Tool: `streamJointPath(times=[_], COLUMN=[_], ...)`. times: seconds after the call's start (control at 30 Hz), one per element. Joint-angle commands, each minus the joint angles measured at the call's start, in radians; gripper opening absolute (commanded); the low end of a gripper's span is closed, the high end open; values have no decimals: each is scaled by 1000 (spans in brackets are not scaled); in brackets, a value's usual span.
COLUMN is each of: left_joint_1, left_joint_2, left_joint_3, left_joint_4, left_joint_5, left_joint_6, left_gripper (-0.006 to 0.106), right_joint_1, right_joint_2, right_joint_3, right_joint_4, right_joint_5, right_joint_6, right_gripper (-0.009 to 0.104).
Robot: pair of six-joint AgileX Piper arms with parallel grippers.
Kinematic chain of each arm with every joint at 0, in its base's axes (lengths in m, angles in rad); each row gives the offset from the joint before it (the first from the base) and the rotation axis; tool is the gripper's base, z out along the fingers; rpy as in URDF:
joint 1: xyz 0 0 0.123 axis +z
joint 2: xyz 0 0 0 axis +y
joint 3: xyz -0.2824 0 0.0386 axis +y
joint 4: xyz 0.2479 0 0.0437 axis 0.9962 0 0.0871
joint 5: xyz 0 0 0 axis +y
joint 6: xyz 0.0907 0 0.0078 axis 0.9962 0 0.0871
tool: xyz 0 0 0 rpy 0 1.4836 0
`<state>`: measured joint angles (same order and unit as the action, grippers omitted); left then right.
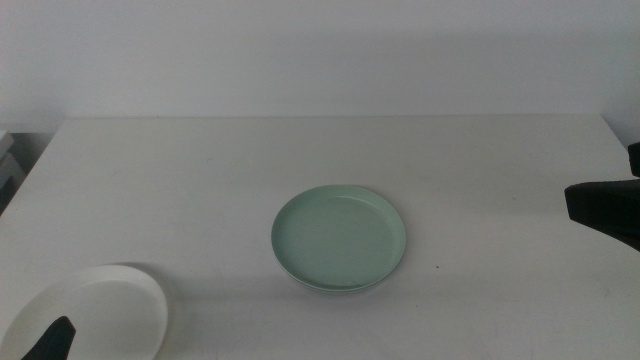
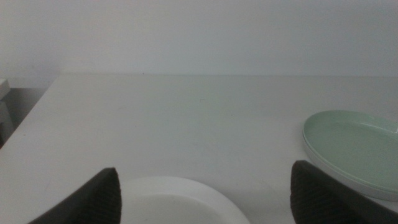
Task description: Stack the three bowls on top of each other.
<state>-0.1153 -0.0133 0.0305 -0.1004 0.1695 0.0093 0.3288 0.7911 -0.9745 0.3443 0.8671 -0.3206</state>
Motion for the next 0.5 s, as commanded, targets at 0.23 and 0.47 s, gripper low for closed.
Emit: streamJointPath(times=[0.23,0.47], left_joint_1=[132,261], left_joint_2=[1,242], left_joint_3=[-5,-218], left_joint_4=[-34,-64], left_joint_5=[-77,77], left_joint_6=[-33,-35], left_gripper=[89,89], right_joint_1=[-6,-6], right_joint_2=[-1,-1], right_joint_3=[-22,-22], right_joint_4=[10,10], right_joint_5=[-56,-56], right_joint_6=[-2,-2], right_gripper=[65,65])
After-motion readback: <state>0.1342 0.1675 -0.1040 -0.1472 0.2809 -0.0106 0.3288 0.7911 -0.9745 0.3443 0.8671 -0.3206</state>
